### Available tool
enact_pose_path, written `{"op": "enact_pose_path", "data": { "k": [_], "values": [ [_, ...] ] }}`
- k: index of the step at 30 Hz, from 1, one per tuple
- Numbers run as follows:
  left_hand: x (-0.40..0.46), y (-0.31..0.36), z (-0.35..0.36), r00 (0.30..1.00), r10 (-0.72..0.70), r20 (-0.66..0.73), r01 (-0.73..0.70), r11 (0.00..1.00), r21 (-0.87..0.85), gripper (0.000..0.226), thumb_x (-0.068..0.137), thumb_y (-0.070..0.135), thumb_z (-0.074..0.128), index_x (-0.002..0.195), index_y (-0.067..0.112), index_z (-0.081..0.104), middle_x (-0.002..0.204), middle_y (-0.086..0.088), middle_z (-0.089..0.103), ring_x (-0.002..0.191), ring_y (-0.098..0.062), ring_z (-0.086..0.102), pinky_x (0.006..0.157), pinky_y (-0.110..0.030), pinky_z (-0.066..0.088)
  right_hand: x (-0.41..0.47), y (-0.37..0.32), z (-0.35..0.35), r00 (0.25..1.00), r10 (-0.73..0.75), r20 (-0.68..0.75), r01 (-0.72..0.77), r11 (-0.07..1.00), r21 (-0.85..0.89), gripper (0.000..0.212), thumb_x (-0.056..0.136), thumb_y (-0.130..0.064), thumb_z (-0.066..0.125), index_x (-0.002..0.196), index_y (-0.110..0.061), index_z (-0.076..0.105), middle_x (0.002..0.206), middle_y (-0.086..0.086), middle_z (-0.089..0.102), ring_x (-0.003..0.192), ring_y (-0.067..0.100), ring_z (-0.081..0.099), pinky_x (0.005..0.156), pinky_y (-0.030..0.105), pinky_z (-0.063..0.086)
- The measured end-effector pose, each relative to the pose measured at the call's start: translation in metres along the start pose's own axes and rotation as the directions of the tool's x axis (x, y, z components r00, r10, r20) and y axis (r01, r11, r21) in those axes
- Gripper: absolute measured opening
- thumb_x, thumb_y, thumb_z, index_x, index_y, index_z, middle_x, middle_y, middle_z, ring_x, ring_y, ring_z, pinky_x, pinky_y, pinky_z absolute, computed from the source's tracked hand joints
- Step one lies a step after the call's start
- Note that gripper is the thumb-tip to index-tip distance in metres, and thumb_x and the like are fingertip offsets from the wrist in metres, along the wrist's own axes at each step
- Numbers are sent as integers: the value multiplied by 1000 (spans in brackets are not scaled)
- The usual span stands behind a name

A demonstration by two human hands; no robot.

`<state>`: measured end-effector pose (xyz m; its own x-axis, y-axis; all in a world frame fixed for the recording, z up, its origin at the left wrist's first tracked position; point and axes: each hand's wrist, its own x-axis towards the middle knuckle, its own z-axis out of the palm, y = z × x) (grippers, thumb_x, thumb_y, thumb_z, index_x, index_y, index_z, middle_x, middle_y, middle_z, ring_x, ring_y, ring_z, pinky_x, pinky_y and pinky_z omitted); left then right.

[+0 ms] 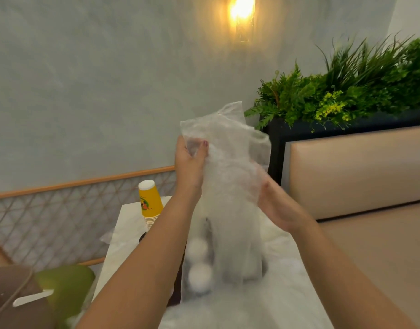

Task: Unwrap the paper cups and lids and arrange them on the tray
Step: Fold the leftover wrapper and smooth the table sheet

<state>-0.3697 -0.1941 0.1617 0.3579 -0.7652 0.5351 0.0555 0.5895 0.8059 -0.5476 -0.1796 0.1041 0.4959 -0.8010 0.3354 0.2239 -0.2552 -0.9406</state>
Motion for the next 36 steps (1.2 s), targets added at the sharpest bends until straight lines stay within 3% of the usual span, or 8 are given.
{"op": "enact_pose_path", "data": {
  "k": [2,5,9,13,18,23,32,36],
  "values": [
    [2,3,2,999,-10,-39,10,1000,-10,15,92,5,54,104,11,47,91,5,56,81,-5,56,76,-21,46,-2,7,13,997,42,-66,-49,993,-110,103,55,-65,77,142,-29,35,137,-11,53,126,5,48,102,24,42],
    [-1,11,10,999,-46,-25,45,998,-50,18,94,6,53,104,14,40,93,6,54,83,-7,56,78,-22,47,2,15,23,971,47,-233,-79,988,-134,52,73,-30,79,119,-28,55,110,-13,68,103,0,63,80,14,50],
    [-2,23,10,983,-132,130,133,991,3,50,90,26,61,127,23,26,101,12,56,88,6,59,80,-14,46,6,14,24,954,17,-301,-31,999,-41,26,88,-10,63,112,-1,61,103,4,71,96,13,67,75,18,51],
    [-14,3,-20,849,-335,408,224,928,297,96,67,57,74,143,25,24,116,8,61,104,-2,60,88,-22,48,9,2,16,944,-21,-330,76,985,153,21,81,-13,63,101,-4,63,102,8,69,98,21,66,80,26,53],
    [-40,-30,-34,694,-418,586,272,906,324,48,77,19,75,121,9,59,117,-6,67,109,-19,64,94,-32,50,15,-6,8,922,-7,-388,123,953,276,28,84,-11,61,111,-3,59,111,14,66,104,27,65,81,31,54],
    [-50,-35,-29,778,-401,484,346,916,204,13,88,3,61,99,5,67,94,-6,73,87,-16,68,83,-29,54,20,-13,8,876,36,-480,136,938,318,35,88,-9,59,122,-2,55,112,11,67,100,22,66,77,29,57],
    [-41,-28,-15,942,-291,168,260,948,182,46,91,14,60,118,28,25,93,-1,65,83,-22,68,75,-36,58,5,17,23,835,-33,-550,-46,991,-128,97,86,-11,67,148,-42,-1,97,-12,60,88,7,66,87,34,54],
    [-41,-27,-12,970,-155,187,95,951,295,37,96,3,42,110,31,23,85,-2,58,70,-22,62,64,-35,53,5,19,21,825,-174,-537,36,965,-258,80,90,-8,60,141,-50,15,93,5,66,81,21,67,75,34,57]
  ]
}}
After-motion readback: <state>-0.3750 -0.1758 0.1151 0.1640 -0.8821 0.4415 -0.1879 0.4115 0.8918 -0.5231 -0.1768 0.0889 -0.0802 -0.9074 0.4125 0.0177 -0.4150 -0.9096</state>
